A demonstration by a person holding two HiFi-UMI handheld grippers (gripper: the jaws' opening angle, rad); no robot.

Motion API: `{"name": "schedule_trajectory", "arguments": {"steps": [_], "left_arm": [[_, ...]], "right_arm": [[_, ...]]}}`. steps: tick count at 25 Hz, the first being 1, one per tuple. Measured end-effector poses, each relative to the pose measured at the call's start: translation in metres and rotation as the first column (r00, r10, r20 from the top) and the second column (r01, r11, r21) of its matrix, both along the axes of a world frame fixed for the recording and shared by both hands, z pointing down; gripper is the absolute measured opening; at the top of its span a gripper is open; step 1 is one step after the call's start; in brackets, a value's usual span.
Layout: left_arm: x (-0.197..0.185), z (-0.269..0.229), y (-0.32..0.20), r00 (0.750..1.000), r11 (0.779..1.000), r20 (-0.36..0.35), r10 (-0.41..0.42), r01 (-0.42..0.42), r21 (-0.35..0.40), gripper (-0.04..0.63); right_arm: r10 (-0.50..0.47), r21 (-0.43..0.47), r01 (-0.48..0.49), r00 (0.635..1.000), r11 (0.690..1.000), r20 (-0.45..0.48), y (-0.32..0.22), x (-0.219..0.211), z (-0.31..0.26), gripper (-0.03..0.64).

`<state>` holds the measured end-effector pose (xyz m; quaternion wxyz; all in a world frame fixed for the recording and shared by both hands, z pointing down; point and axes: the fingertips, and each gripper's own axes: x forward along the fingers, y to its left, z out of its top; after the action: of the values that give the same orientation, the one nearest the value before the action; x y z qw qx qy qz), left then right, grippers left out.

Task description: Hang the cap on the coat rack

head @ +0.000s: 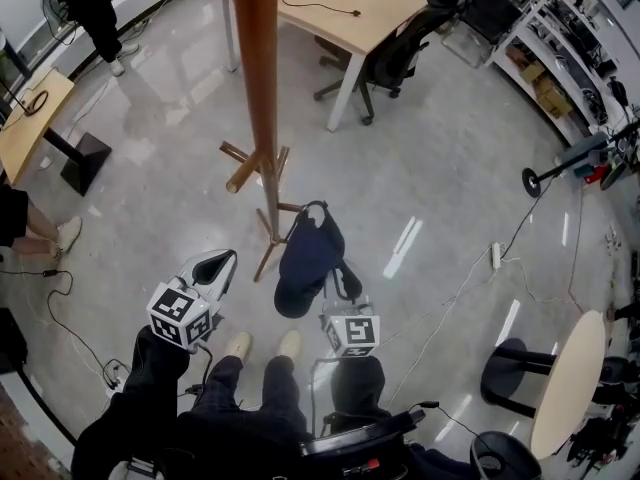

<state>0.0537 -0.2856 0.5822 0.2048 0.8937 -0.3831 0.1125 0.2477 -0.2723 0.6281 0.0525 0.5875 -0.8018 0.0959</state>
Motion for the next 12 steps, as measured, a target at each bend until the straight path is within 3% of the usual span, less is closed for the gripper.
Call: {"name": "schedule_trajectory", "arguments": {"steps": [12], "left_arm": [[-0.013,0.003,0.005,1.0,1.0,0.002,-0.012,0.012,-0.008,0.0]], "right_arm": [[-0.027,-0.05,0.025,0.999,0.998,-0.029,-0.015,-0.013,0.039,0.077]]}}
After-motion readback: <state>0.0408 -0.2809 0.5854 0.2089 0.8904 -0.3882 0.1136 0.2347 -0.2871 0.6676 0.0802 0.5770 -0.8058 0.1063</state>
